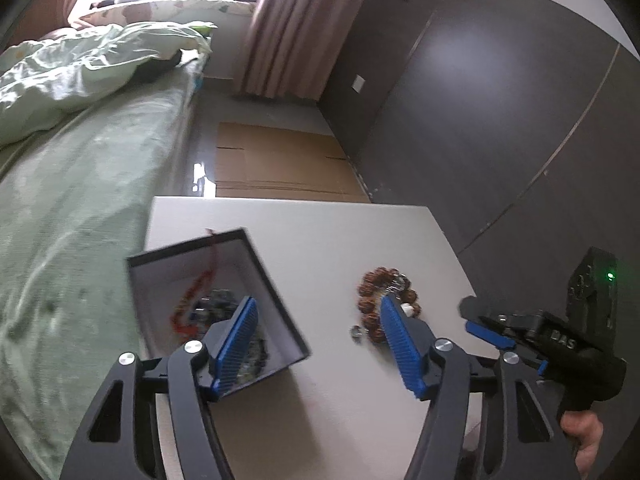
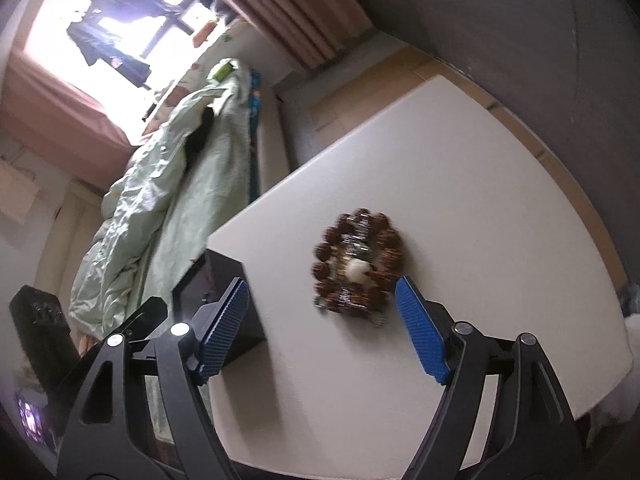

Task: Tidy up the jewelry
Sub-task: 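Move both open tools back around the brown bead bracelet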

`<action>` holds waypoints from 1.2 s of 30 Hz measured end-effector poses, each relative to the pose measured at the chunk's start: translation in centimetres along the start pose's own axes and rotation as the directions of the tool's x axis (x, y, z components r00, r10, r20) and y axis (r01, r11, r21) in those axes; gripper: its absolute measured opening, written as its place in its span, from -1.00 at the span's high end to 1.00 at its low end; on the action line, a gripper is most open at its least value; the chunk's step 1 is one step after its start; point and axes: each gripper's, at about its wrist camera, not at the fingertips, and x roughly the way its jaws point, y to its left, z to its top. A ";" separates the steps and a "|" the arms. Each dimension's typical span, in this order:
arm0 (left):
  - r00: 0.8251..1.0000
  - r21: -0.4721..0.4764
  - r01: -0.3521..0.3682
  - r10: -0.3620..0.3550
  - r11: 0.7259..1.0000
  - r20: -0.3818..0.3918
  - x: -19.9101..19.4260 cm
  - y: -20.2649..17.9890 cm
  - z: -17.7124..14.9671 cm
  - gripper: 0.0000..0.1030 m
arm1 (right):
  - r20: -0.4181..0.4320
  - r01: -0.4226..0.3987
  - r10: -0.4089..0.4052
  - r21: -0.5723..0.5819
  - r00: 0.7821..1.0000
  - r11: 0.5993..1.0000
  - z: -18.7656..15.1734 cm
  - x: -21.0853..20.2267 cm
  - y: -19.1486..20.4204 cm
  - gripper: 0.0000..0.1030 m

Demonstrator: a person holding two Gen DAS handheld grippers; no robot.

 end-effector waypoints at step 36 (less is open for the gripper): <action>0.971 0.072 -0.035 0.050 0.997 -0.232 14.5 -5.4 -0.6 0.42 | -0.002 0.015 -0.015 0.161 1.000 0.987 2.9 -0.2 -4.1 -0.09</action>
